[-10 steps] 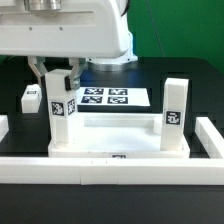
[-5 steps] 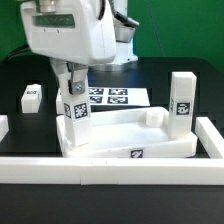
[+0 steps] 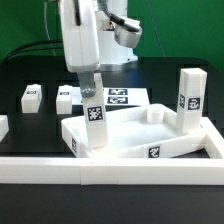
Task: Assemble desk
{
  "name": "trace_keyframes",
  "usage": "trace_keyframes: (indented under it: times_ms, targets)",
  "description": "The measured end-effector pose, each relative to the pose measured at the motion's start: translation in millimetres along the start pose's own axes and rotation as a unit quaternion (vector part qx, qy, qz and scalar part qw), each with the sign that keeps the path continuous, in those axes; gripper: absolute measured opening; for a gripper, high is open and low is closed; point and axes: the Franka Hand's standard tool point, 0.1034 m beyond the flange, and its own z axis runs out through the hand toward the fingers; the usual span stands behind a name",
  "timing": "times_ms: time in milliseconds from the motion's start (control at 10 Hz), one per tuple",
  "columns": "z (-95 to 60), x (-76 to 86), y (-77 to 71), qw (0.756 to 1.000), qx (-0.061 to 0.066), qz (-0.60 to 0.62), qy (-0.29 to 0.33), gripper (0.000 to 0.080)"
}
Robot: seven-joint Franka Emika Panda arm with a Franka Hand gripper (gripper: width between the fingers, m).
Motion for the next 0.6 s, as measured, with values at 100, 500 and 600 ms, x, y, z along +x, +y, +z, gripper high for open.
trace_keyframes:
  times_ms: [100, 500, 600]
  targets:
    - [0.1, -0.1, -0.1, 1.0, 0.0, -0.001, 0.0, 0.0288]
    - [0.2, -0.6, -0.2, 0.996, -0.001, -0.094, 0.001, 0.0583]
    - [0.1, -1.3, -0.5, 0.986, 0.0, -0.164, 0.001, 0.0638]
